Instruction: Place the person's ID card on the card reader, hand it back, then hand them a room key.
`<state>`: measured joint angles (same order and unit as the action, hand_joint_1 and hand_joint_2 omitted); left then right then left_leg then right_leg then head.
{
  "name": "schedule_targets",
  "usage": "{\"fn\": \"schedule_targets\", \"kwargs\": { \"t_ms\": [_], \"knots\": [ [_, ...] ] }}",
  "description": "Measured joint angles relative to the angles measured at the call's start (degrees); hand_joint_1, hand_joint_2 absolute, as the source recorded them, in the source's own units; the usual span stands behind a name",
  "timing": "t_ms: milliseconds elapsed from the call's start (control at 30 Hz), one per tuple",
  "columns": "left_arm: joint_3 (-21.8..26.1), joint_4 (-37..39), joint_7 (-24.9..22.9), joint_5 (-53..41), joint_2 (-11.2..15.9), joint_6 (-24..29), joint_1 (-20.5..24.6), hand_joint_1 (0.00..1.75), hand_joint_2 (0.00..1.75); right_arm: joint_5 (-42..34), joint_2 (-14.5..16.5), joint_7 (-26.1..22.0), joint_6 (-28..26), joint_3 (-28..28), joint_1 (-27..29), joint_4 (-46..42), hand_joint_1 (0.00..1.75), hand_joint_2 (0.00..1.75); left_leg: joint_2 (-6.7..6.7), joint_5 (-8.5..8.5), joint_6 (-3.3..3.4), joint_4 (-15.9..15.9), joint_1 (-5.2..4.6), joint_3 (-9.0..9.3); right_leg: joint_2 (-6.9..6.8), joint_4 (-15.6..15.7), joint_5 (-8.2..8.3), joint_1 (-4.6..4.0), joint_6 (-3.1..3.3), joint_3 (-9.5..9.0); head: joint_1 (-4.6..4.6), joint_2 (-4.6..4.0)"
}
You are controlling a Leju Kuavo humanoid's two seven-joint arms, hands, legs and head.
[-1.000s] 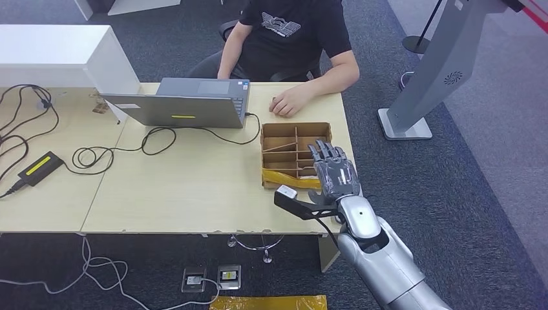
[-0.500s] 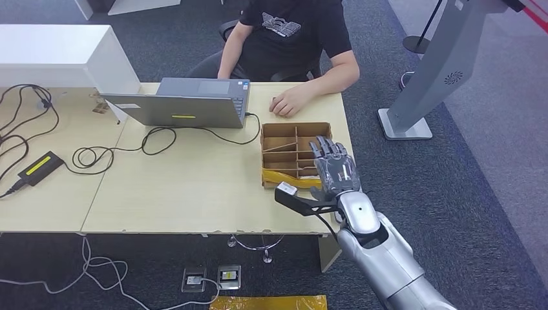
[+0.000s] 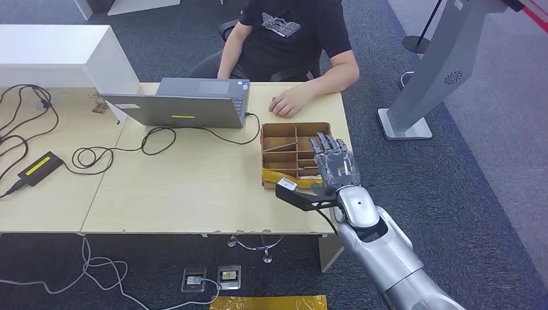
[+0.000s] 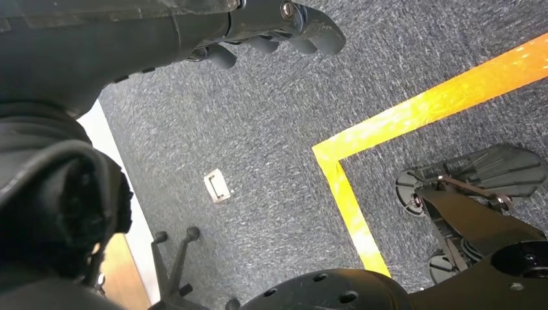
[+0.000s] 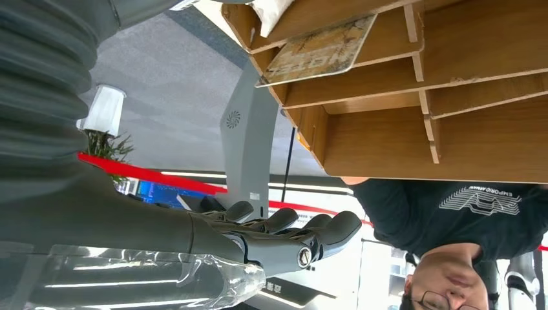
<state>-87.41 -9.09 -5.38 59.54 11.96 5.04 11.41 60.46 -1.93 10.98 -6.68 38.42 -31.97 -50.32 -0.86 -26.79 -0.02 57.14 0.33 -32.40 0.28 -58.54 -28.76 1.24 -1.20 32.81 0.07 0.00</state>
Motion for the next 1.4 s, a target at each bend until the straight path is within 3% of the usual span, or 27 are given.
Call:
{"fn": "schedule_targets", "kwargs": {
  "t_ms": [667,1400],
  "knots": [
    [0.00,0.00,0.51,-1.96,0.00,0.03,0.00,0.00,0.00,0.04,1.41,-1.04,-4.13,-0.05,-2.24,8.93,0.00,1.75,0.00,0.00,0.00,0.00,0.00,-0.01,0.00,0.00,0.00,0.00,0.00,0.01,0.00,0.00],
    [0.00,0.00,0.57,-2.69,-0.02,-0.01,0.00,0.00,0.00,1.32,2.49,-2.93,-5.21,-0.11,-3.70,12.32,0.00,1.75,0.00,0.00,0.00,0.00,0.00,-0.01,0.00,0.00,0.00,0.00,0.00,0.01,0.01,0.00]
  ]
}}
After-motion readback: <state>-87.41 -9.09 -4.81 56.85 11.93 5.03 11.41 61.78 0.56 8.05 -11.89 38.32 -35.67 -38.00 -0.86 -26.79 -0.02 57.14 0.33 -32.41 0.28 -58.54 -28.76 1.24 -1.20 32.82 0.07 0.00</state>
